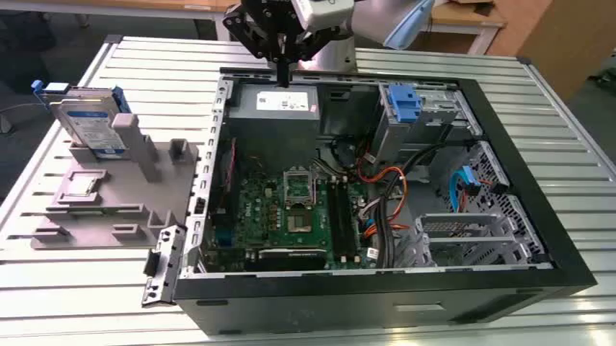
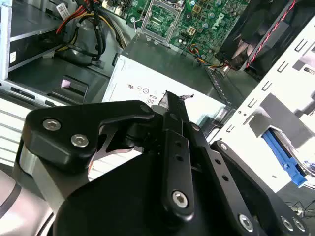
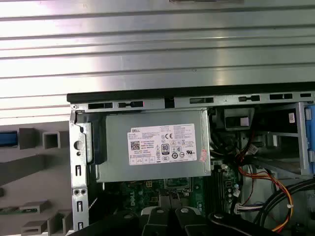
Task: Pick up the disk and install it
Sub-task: 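Reach for the disk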
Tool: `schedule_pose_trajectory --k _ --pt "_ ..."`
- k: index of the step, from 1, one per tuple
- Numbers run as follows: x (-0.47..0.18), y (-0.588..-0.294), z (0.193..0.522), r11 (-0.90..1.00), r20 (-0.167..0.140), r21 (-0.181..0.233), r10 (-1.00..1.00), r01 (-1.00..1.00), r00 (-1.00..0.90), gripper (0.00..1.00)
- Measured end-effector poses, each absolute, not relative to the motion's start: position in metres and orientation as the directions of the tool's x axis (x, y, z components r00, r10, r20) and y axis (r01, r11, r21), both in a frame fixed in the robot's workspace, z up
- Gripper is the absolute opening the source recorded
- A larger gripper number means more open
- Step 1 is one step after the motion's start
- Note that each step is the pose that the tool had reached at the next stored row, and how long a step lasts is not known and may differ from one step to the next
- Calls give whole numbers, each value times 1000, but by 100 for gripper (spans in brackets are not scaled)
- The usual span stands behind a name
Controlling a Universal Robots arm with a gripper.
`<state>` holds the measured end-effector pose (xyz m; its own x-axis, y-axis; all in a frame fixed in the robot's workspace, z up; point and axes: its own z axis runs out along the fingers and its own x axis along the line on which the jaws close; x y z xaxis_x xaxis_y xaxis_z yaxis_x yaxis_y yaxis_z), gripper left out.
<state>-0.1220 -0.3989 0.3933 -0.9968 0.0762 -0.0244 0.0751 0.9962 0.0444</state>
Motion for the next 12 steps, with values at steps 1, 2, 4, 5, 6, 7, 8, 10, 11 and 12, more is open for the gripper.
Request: schedule_pose_trajectory --k 1,2,4,5,6,7,8,10,11,12 --pt "-122 -399 393 996 -24 44 76 75 -997 10" --pt "-122 -399 393 996 -24 44 76 75 -997 10" --pt "-122 -399 393 996 -24 44 76 75 -997 10" --pt "-122 -399 393 996 -24 44 76 75 -997 10" --pt "-122 -399 393 996 -24 44 76 75 -997 10" --pt "-122 -399 393 996 -24 44 76 75 -997 10" --pt "-122 -399 393 996 -24 44 76 75 -997 10" --pt "-122 -399 393 996 -24 44 76 75 -997 10" --pt "-122 -399 393 996 -24 44 76 75 -997 10" --pt "-122 -399 393 996 -24 44 76 75 -997 10"
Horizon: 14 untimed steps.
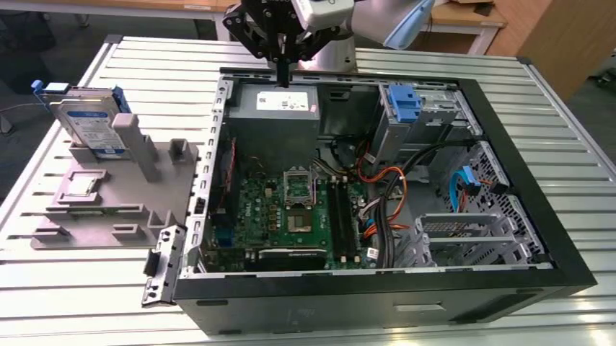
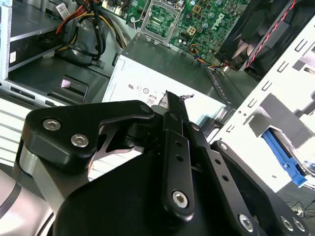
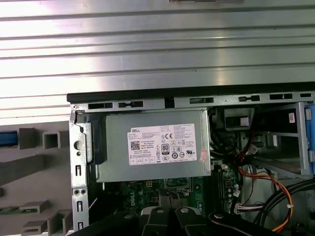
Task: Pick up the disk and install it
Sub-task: 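Reach for the disk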
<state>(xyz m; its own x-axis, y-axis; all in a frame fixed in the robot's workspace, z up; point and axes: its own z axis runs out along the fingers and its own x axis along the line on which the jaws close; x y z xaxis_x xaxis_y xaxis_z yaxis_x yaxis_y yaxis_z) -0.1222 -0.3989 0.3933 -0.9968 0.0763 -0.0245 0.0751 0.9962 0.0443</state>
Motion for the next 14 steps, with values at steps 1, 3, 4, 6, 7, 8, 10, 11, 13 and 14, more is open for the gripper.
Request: schedule_pose_trajectory --k 1,3,4,6,7,8,10,11,13,14 --pt "-123 -399 393 996 -24 44 76 75 -997 10" --pt "-125 -399 393 996 -25 44 76 75 -997 10" --pt "-126 -399 393 996 -25 44 76 75 -997 10" --pt "-129 -399 393 996 -25 44 76 75 -997 10" --pt "-131 -399 393 996 -25 44 76 75 -997 10" --pt "-133 -399 393 996 -25 44 76 75 -997 10" --pt "-136 -399 393 996 -25 44 76 75 -997 10" --pt "-138 -399 393 996 -25 44 76 75 -997 10" --pt "-142 -399 393 996 -25 44 76 75 -997 10" --pt "-144 -399 393 996 -25 44 76 75 -997 10"
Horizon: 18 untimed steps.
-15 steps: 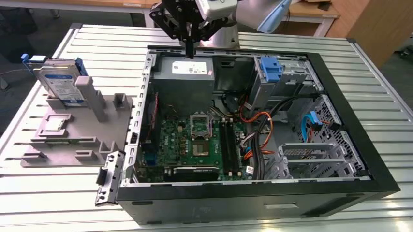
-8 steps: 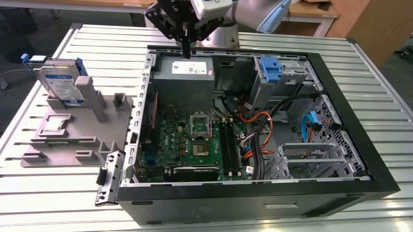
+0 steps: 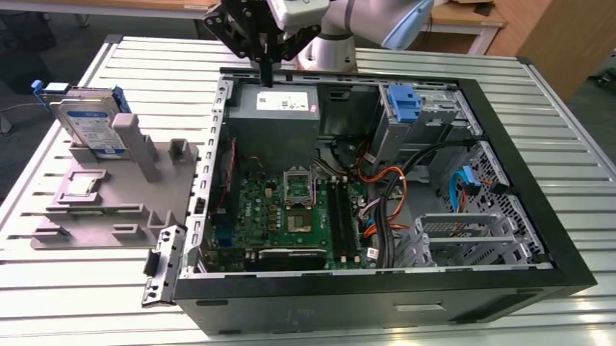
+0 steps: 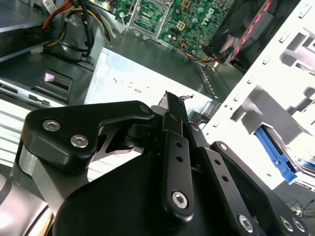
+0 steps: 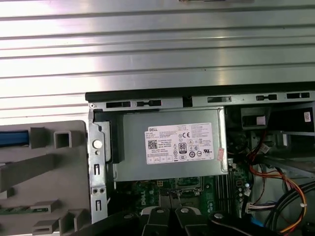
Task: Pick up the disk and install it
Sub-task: 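Reach for the disk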
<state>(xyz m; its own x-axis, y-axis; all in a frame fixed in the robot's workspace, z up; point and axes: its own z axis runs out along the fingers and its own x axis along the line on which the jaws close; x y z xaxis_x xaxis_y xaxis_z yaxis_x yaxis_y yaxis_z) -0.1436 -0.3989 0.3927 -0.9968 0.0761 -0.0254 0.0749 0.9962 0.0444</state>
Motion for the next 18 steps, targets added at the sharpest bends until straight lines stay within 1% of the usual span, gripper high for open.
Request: schedule_pose_trajectory --k 7,18 --pt "-158 -399 392 996 -27 45 76 75 -997 10" --pt "-163 -399 392 996 -27 44 76 75 -997 10"
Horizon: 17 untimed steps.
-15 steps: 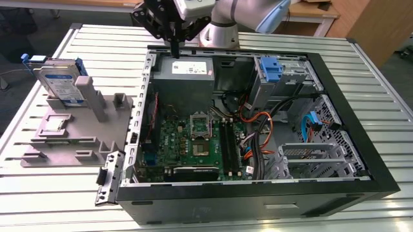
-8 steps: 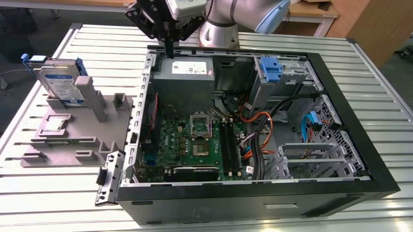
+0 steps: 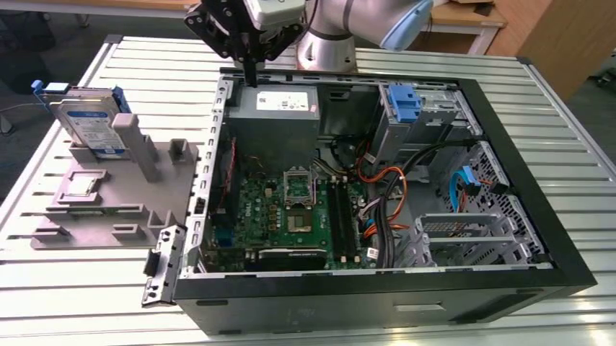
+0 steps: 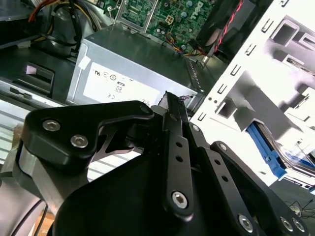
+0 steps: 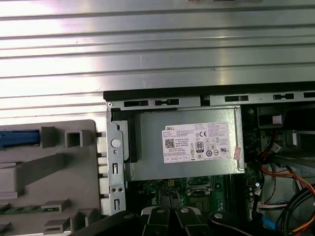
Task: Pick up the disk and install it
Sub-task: 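Reach for the disk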
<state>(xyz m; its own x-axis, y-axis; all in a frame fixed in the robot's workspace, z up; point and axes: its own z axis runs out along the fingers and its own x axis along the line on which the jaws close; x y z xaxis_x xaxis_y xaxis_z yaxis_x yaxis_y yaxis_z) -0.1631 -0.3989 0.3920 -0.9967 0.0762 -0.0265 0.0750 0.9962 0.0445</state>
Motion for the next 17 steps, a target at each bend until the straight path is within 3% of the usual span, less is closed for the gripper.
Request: schedule_pose_trajectory --k 17 --pt "-216 -397 389 996 -27 45 76 75 -997 10"
